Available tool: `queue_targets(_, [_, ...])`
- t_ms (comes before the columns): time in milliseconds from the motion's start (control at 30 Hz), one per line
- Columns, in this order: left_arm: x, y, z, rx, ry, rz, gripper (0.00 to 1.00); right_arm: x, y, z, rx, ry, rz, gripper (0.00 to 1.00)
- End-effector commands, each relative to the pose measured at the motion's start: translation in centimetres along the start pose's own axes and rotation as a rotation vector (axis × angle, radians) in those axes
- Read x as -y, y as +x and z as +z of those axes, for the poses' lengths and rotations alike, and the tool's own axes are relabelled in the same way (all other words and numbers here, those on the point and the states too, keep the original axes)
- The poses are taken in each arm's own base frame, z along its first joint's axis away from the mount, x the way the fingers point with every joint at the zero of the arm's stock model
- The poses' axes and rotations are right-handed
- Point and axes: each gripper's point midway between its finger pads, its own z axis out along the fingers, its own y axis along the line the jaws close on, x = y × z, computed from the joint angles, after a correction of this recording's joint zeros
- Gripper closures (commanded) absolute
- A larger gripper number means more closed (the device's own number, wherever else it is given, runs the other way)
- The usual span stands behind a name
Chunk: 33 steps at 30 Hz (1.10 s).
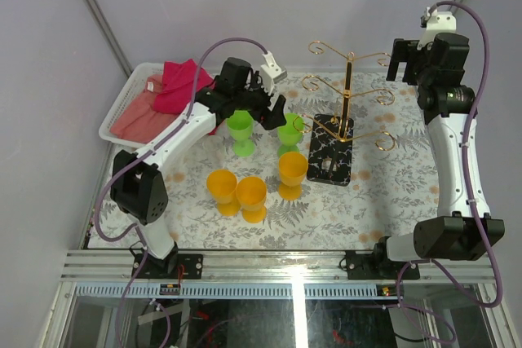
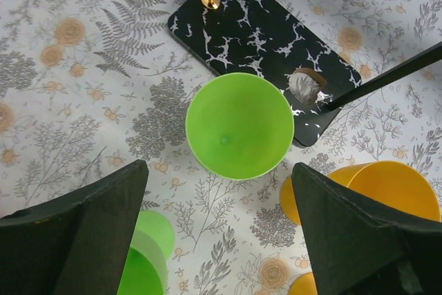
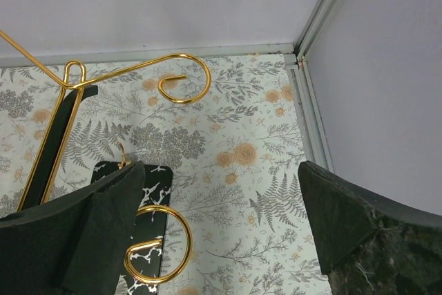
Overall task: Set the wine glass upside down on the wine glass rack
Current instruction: Pick up the wine glass at the center of the board.
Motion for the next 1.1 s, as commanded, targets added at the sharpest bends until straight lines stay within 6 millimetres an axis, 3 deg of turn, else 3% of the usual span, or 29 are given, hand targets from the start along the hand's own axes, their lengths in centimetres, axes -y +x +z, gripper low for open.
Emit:
queue_targets(0, [1.0,1.5,1.7,-0.039,0.061,-0.030,0.18,0.6,-1.7,-1.3,0.054,0.025,0.012,0.01])
queue_targets(333, [-1.2,2.7,4.2,-0.075,-0.034,-0.003,0.36,1.0,-1.4,-2.0,0.050,0.048,0.007,0.01])
queue_targets(767, [-1.8,3.4,5.1,-0.091,-0.035,-0.006,0.98,1.3,-1.4,-2.4,0.052,0.061,-0.003,0.01])
queue_targets(933, [-1.8,3.8,5.2,-0.095,-0.037,-0.008,1.00,1.0,-1.4,-2.4,0.053,0.045,-0.001,0.01])
queue_targets(1067, [-2.3,3.0,4.6,-0.074,-0.080,0.000,1.00,0.6,-1.8,-2.5,0.089,0.025,0.019,0.01])
